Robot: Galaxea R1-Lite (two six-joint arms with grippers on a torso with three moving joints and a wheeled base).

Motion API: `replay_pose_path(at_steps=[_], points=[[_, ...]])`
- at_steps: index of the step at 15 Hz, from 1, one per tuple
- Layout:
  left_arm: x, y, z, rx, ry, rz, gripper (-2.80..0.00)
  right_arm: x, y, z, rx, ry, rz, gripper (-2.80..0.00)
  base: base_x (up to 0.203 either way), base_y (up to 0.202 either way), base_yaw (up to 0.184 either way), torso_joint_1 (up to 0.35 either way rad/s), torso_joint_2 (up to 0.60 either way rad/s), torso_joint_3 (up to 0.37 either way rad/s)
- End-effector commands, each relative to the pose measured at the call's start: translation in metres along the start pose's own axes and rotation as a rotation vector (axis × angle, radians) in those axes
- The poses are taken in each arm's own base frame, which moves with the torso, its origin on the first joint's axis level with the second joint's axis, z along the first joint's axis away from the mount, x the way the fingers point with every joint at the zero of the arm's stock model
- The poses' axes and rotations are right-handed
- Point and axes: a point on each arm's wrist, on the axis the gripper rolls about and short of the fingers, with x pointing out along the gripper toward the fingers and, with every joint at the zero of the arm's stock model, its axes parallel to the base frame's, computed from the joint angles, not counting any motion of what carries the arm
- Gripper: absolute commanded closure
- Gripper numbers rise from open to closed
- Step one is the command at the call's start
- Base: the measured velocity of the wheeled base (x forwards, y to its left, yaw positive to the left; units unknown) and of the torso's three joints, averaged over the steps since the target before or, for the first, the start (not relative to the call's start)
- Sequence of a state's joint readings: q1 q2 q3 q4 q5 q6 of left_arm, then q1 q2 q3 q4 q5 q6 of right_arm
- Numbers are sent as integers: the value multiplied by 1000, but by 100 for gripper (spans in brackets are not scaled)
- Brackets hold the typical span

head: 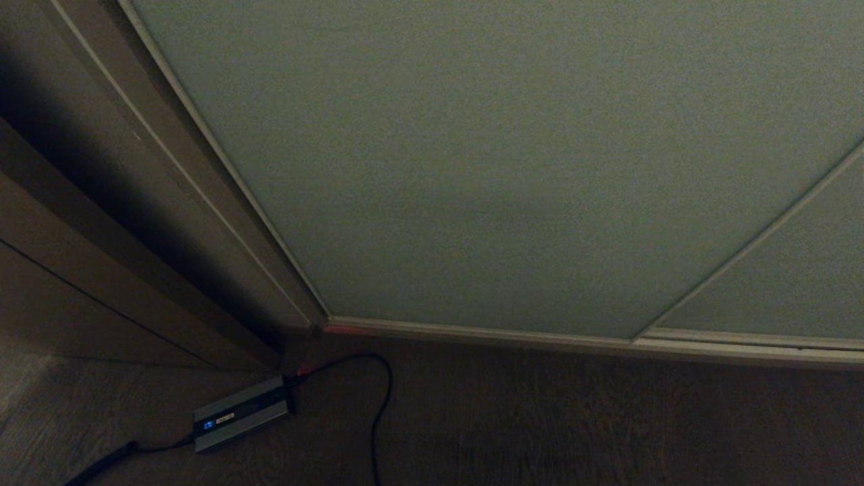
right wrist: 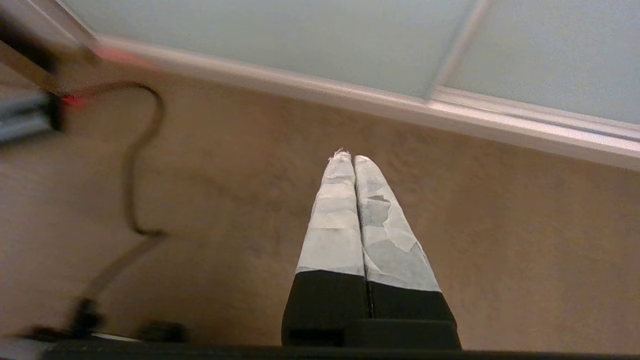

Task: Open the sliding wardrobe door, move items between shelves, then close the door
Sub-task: Open the door

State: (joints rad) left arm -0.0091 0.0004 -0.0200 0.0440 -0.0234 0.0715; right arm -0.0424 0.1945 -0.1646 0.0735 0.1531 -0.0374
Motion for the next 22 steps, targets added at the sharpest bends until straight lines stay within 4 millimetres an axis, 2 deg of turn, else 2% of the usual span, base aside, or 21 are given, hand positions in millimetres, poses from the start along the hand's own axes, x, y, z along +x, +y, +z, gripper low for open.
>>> replay_pose_path(at_steps=[1,2,22], points=[[0,0,0,1,0,0,0,-5,0,-41,-33,-83,-67,0,0,0,0,0,0,0],[0,0,0,1,0,0,0,-2,-1,-48,-34,-66,-90,0,0,0,0,0,0,0],[0,0,0,24,0,2,0,-3,-2,-44,-12,-92,-114,0,0,0,0,0,0,0]])
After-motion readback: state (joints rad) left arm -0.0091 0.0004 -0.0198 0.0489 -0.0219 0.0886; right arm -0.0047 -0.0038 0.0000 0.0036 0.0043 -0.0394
